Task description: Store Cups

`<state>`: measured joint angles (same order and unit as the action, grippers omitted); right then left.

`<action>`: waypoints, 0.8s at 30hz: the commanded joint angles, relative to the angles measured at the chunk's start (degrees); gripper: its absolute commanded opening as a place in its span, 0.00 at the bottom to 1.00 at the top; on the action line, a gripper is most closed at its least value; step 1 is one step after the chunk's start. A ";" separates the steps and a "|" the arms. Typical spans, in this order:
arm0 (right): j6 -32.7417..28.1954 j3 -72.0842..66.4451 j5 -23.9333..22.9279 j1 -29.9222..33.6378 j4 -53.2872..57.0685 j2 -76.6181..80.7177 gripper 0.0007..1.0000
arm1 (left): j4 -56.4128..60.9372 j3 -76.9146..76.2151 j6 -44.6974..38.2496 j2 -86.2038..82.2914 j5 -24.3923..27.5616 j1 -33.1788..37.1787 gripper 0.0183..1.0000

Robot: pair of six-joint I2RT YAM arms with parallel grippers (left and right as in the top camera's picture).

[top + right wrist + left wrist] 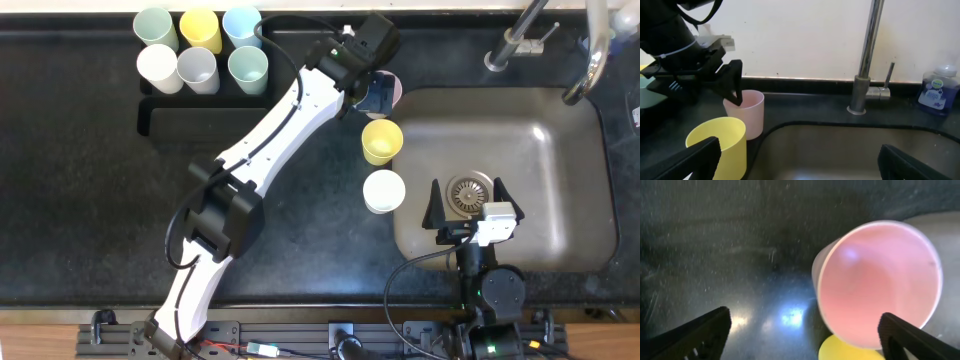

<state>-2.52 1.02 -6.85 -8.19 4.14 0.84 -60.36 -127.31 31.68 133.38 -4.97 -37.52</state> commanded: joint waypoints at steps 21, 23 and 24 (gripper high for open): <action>0.63 -0.74 -0.22 0.28 -0.31 -0.61 1.00 | 3.08 -0.28 -0.94 -4.22 -3.96 -0.48 0.02; 0.63 -0.74 -0.22 0.28 -0.31 -0.61 1.00 | 3.06 2.01 -2.47 -9.77 -6.54 0.17 0.02; 0.63 -0.74 -0.22 0.28 -0.31 -0.61 1.00 | 3.08 3.50 -3.13 -12.74 -7.30 0.81 0.02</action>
<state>-2.52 1.02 -6.87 -8.19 4.12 0.84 -57.43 -125.86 31.48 133.01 -7.35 -37.52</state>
